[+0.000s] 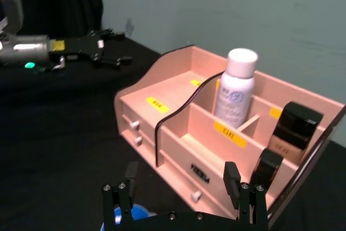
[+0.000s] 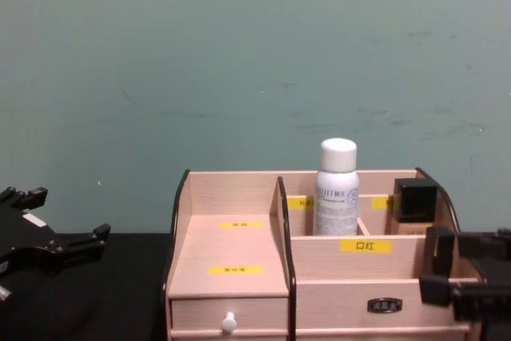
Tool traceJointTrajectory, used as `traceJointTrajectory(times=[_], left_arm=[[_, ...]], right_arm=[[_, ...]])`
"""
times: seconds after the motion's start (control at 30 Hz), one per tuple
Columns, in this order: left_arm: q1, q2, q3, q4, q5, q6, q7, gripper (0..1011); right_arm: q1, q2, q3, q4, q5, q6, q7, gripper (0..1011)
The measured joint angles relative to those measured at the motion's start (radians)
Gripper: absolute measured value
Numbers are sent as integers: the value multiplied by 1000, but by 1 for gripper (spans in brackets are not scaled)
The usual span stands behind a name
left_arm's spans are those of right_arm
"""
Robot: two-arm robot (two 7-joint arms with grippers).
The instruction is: Pick up the facial cleanser and watermelon frost from the table and place them into the tiered storage box.
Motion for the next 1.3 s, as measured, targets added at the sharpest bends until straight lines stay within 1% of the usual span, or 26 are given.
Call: traceJointTrajectory(times=[0.13,0.27,0.5,0.63,0.97,1.23,1.3], left_arm=[[0,0,0,0,0,0,0,1001],[0,0,0,0,0,0,0,1001],[0,0,0,0,0,0,0,1001],[0,0,0,0,0,0,0,1001],[0,0,0,0,0,0,0,1001],[0,0,0,0,0,0,0,1001],[0,0,0,0,0,0,0,1001]], right_arm=[[-14,21,-10,-6,-1,-11,15,1002],[-18,32,-21,-6,-8,-19,24,1002],[-11,49,-54,10,-40,-42,50,1002],[-1,50,-73,27,-59,-53,64,1002],[20,50,-100,56,-74,-63,97,1002],[43,37,-124,80,-83,-65,110,1002],[54,28,-135,92,-89,-61,112,1002]])
